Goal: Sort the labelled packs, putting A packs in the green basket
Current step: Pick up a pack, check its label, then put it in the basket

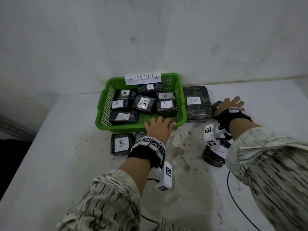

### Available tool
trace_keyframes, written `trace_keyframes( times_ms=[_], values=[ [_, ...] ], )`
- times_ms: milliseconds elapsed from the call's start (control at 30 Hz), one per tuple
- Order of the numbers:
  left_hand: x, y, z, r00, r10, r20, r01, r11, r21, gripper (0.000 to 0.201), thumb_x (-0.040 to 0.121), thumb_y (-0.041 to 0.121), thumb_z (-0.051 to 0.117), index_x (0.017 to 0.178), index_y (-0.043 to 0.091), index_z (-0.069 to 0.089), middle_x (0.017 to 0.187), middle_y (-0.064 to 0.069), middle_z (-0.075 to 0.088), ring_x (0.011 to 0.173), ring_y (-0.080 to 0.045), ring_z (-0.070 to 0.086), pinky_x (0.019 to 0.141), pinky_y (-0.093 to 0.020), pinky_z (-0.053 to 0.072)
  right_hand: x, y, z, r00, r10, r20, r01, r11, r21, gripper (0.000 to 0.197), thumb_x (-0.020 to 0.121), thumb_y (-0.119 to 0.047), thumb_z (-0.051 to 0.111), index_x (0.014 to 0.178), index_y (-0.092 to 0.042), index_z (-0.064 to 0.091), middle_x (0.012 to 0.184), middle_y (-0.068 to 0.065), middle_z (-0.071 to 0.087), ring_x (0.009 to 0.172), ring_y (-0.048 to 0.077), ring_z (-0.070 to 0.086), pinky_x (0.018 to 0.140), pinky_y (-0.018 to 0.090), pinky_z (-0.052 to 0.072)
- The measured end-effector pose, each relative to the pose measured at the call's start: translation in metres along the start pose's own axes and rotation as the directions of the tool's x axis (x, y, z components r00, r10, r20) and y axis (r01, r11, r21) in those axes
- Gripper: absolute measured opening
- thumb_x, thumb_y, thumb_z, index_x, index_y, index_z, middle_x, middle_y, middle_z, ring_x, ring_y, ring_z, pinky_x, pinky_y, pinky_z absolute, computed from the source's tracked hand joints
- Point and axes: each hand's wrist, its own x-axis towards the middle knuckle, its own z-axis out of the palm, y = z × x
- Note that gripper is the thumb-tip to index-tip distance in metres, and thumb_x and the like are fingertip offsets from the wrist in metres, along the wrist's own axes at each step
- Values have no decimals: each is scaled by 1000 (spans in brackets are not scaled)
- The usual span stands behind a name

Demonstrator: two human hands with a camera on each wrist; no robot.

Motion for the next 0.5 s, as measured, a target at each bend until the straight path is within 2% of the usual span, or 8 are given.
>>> trace_keyframes(
  times_ms=[67, 100, 133, 200, 300, 400, 433, 500],
  values=[
    [1, -1, 0, 1000, 0, 3, 0, 1000, 6, 42, 98, 49, 23, 125, 31, 50, 126, -3, 50, 122, -28, 39, 105, -53, 21, 3, 2, -3, 987, 6, 163, -19, 997, 78, 82, 84, -29, 64, 146, -4, 18, 147, 23, 29, 134, 43, 32, 106, 58, 33],
    [1, -1, -1, 1000, -2, 12, 2, 1000, 7, 42, 99, 49, 23, 125, 30, 50, 126, -4, 50, 122, -28, 39, 105, -53, 21, 4, 2, -4, 981, 25, 190, -50, 990, 128, 92, 79, -33, 66, 147, -6, 11, 145, 24, 35, 131, 44, 37, 104, 60, 35],
    [2, 0, -2, 999, -6, 32, 6, 1000, -1, 42, 99, 49, 23, 126, 30, 49, 127, -5, 50, 122, -29, 38, 105, -53, 21, 4, 4, -6, 986, 48, 161, -77, 981, 180, 92, 77, -37, 65, 146, -8, 12, 141, 24, 40, 128, 44, 41, 104, 59, 35],
    [4, 1, -8, 996, -17, 89, 19, 999, -31, 41, 98, 48, 26, 126, 28, 49, 129, -7, 49, 125, -29, 37, 105, -53, 19, 3, 5, -13, 993, 118, 14, -117, 957, 265, 79, 80, -42, 59, 140, -7, 22, 138, 22, 42, 128, 41, 40, 105, 54, 33],
    [8, -1, -14, 993, -31, 111, 51, 982, -182, 36, 95, 48, 36, 122, 30, 52, 129, -6, 49, 125, -27, 39, 104, -48, 20, -7, -6, -35, 990, 92, -103, -39, 900, 435, 69, 83, -42, 60, 134, -2, 36, 136, 22, 43, 128, 39, 40, 103, 48, 35],
    [11, -3, -22, 1000, -26, 13, 29, 907, -421, 29, 96, 40, 42, 116, 24, 56, 122, -6, 55, 116, -24, 48, 102, -41, 33, -19, -31, -55, 977, -115, -177, 205, 720, 663, 69, 78, -32, 74, 132, 0, 45, 133, 18, 52, 122, 32, 50, 92, 30, 39],
    [11, -3, -28, 1000, -15, -25, -1, 851, -525, 27, 97, 36, 43, 115, 20, 56, 120, -8, 56, 112, -24, 51, 98, -38, 39, -27, -40, -59, 967, -166, -195, 256, 642, 723, 68, 76, -28, 78, 131, -1, 47, 131, 15, 55, 119, 29, 53, 90, 28, 41],
    [8, -2, -43, 996, -13, -94, -56, 714, -698, 26, 98, 32, 41, 114, 16, 55, 117, -8, 58, 104, -22, 56, 86, -31, 44, -48, -56, -65, 949, -264, -173, 289, 503, 815, 68, 72, -25, 82, 128, -5, 47, 122, 12, 59, 110, 27, 58, 91, 33, 48]
  ],
)
